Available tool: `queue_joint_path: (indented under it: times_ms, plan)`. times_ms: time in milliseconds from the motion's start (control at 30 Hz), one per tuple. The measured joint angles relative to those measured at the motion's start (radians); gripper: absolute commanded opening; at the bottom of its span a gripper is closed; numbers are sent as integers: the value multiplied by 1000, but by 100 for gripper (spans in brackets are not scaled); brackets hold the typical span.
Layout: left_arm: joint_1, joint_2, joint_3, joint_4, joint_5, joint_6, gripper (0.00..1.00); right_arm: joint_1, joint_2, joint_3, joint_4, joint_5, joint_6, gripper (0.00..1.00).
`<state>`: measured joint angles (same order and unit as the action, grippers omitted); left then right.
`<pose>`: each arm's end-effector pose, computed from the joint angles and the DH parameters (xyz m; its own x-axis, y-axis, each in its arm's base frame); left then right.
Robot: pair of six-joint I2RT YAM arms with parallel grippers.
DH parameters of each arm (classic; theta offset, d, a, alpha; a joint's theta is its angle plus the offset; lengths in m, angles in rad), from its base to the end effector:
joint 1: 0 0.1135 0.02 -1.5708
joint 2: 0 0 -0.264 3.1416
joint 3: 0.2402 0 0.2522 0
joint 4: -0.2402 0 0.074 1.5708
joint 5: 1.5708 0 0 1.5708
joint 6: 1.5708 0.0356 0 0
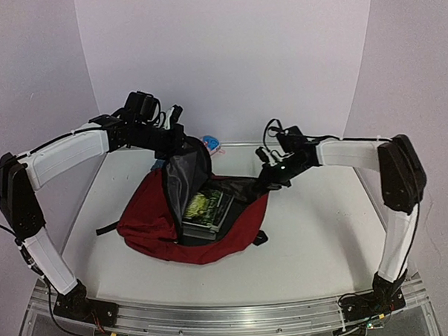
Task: Pack the student bag
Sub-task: Adjust the student bag at the center of the board.
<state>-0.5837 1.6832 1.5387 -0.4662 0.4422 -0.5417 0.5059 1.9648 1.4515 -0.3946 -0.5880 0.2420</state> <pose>0.3151 -0.2263 0.3390 -0.8176 -0.0184 -0.5754 0.4307 0.6436 -0.6327 0.3648 0.2247 0.2076 -0.8376 -0.2360 -0.4927 -0.5161 0.6376 0.5720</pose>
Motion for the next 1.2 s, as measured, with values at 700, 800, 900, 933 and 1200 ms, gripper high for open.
queue_joint_path:
  times_ms: [700, 800, 900, 933, 1200]
  plan:
    - [15, 536, 462, 41, 165, -64, 9, 14, -537, -608, 20, -172, -29, 33]
    - [57, 539, 460, 36, 152, -68, 38, 71, -501, -558, 13, -210, -30, 65]
    - [86, 540, 443, 31, 125, -63, 60, 83, -471, -478, 8, -229, -46, 83]
    - [93, 535, 419, 37, 111, -68, 66, 73, -468, -453, 5, -230, -58, 87]
    - [101, 284, -6, 53, -4, -93, 89, -57, -352, -211, -37, -108, -151, 98]
